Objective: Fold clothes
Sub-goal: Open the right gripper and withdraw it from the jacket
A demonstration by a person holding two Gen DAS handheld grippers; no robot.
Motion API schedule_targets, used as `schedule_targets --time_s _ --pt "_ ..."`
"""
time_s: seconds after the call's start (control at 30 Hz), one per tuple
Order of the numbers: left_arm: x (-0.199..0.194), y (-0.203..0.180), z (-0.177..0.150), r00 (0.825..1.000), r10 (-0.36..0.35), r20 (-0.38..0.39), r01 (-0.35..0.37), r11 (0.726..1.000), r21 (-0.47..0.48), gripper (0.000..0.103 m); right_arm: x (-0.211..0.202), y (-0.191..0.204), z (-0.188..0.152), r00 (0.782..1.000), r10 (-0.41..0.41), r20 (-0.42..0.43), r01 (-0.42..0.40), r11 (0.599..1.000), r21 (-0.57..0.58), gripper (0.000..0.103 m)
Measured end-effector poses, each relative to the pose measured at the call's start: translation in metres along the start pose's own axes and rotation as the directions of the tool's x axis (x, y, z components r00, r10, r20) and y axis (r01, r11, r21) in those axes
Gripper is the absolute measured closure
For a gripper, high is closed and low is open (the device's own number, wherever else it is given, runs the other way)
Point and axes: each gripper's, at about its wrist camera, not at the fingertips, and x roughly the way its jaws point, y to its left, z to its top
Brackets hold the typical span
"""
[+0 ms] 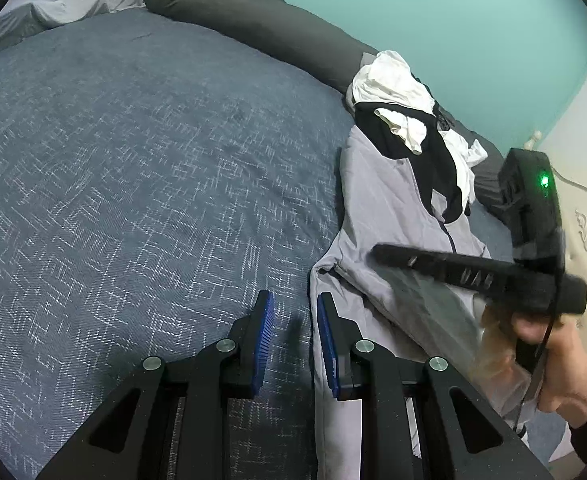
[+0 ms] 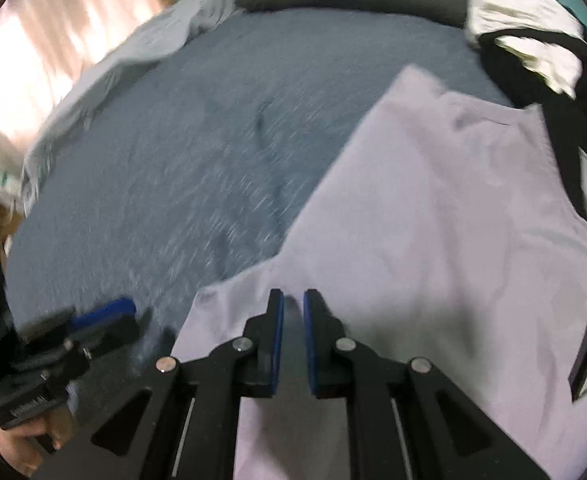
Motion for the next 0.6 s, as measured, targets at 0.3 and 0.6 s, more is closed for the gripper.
schedule_targets --time_s 0.3,0.6 --pt "0.012 -0.005 0.011 0.999 -0.049 -0.015 0.05 0.999 0.017 0.06 -0.044 -0.022 -0.001 0.994 -0.04 0.097 0.03 0.995 0.093 0.093" --pt "0.04 -0.016 0.022 0.993 -0.101 -0.055 0.103 0.994 0.024 0.059 -0.085 -0.057 -0.055 0.991 -0.116 0.062 0.11 0.989 0.098 0.093"
